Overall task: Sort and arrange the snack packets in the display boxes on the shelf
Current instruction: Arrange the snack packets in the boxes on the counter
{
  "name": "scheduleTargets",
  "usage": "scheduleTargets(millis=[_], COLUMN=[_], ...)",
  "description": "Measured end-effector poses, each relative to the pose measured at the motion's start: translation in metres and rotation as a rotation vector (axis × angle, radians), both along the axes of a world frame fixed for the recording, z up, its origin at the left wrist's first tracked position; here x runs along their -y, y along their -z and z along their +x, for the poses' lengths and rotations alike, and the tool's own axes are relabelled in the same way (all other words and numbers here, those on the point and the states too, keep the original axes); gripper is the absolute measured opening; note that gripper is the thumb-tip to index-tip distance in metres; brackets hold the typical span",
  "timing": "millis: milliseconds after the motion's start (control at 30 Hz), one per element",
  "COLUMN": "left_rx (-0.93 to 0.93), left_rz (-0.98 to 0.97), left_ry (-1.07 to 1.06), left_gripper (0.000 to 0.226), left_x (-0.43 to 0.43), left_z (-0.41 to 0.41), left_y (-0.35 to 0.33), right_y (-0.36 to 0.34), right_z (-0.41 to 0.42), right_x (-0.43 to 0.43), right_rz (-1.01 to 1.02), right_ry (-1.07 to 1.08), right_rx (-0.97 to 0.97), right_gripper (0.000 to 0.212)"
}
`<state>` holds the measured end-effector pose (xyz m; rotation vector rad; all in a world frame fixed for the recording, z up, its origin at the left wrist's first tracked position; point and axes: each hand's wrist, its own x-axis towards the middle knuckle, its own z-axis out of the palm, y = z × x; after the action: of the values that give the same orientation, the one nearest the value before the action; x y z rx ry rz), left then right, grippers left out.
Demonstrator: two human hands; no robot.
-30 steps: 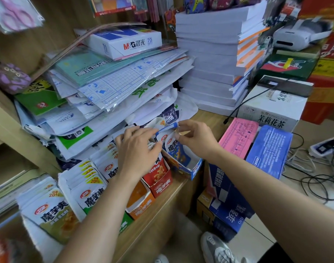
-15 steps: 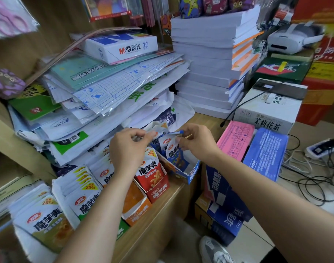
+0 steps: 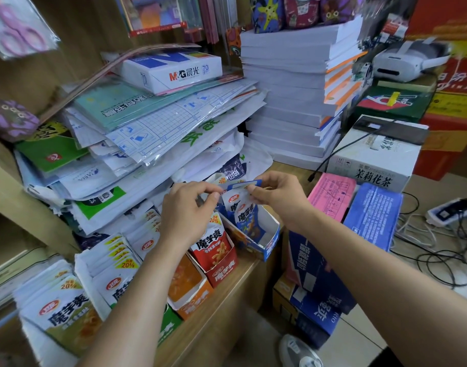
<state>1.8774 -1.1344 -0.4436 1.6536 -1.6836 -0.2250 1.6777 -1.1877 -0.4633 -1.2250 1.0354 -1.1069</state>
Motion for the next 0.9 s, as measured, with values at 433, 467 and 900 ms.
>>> scheduleTargets(millis=[433,467,900], left_rx=[0.005,-0.017,-0.673], left_rz=[0.019,0.026,0.084], left_ry=[-0.124,-0.114,0.086], left_gripper=[0.004,0.009,0.030], left_x=[-0.007,-0.007,-0.013], left_z=[-0.010,-0.010,-0.029], left_y=[-0.004,-0.004,-0.037], right_y=[-0.024,-0.025,-0.034], right_z=[-0.009,-0.012,-0.033], right_x=[0.008,0.008,0.001], right_rz=[0.063,0.095,0.322], right_ry=[0.214,0.244,-0.089], right_rx=[0.516,0.575,0.774], right_gripper=[0.011,0.012,0.022])
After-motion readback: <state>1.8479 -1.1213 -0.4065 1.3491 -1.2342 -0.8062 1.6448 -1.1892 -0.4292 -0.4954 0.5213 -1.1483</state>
